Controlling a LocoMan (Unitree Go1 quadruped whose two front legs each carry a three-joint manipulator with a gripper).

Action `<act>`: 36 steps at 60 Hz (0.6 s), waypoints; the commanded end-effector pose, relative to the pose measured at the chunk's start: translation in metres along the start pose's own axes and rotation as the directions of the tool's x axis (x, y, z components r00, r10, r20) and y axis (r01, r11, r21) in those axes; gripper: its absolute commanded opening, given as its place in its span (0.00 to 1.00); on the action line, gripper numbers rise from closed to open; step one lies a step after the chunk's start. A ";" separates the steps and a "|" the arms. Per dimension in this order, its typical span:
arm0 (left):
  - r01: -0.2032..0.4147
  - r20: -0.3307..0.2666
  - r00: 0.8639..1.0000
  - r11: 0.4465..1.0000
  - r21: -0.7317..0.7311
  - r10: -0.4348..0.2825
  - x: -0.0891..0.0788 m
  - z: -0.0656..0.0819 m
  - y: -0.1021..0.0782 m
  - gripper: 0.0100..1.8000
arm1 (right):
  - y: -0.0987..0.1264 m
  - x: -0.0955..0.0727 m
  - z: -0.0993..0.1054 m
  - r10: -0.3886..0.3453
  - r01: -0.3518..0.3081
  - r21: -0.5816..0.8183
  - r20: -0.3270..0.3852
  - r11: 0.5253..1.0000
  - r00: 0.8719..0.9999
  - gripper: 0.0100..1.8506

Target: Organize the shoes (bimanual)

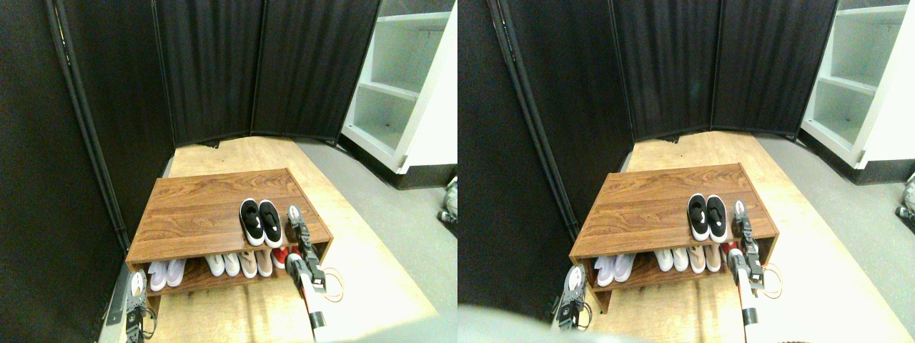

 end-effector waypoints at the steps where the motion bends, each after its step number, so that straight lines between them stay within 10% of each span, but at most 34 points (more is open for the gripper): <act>1: 0.028 -0.014 1.000 0.999 -0.017 -0.028 0.004 -0.004 -0.005 0.00 | 0.034 -0.012 0.023 0.103 -0.102 -0.013 0.048 0.995 0.994 0.00; 20: 0.013 -0.036 0.999 0.999 -0.038 -0.014 0.011 -0.010 -0.009 0.00 | 0.042 -0.081 0.053 0.282 -0.283 -0.055 -0.022 0.958 0.959 0.00; 36: -0.008 -0.056 0.998 0.999 -0.051 0.005 0.014 -0.016 -0.011 0.00 | 0.020 -0.124 0.040 0.228 -0.228 0.015 -0.053 0.974 0.972 0.00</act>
